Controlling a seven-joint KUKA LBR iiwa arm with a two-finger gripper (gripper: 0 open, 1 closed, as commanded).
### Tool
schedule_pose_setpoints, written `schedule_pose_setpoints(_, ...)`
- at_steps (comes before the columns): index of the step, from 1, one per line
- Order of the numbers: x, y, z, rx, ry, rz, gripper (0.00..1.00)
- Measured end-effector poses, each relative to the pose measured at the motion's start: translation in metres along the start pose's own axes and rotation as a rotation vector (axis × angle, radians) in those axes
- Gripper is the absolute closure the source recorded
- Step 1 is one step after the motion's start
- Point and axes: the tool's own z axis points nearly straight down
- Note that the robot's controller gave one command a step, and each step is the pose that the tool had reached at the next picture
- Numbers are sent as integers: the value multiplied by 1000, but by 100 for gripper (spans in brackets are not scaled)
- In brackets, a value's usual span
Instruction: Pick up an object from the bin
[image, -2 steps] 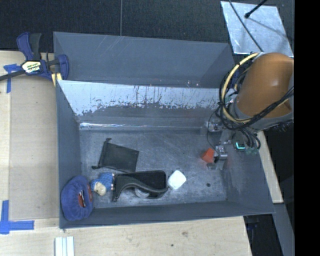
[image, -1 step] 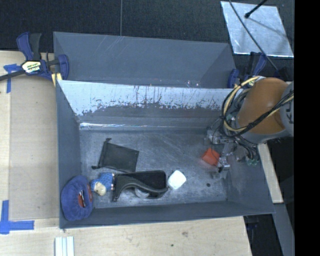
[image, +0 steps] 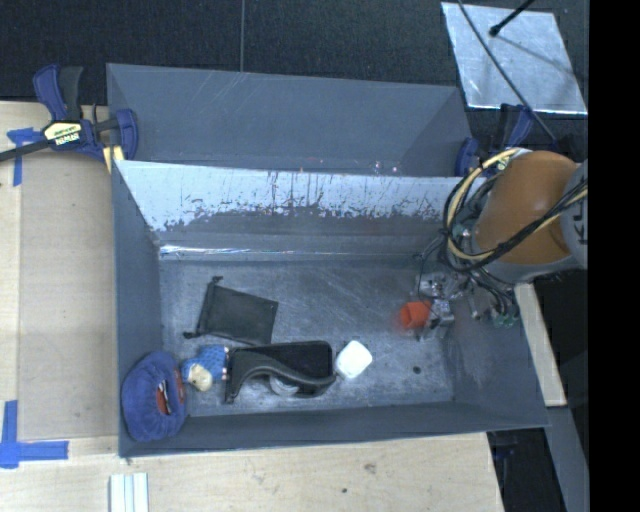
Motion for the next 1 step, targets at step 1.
schedule_pose_setpoints(1, -3, 15, -135, 2, -8, -23, 100)
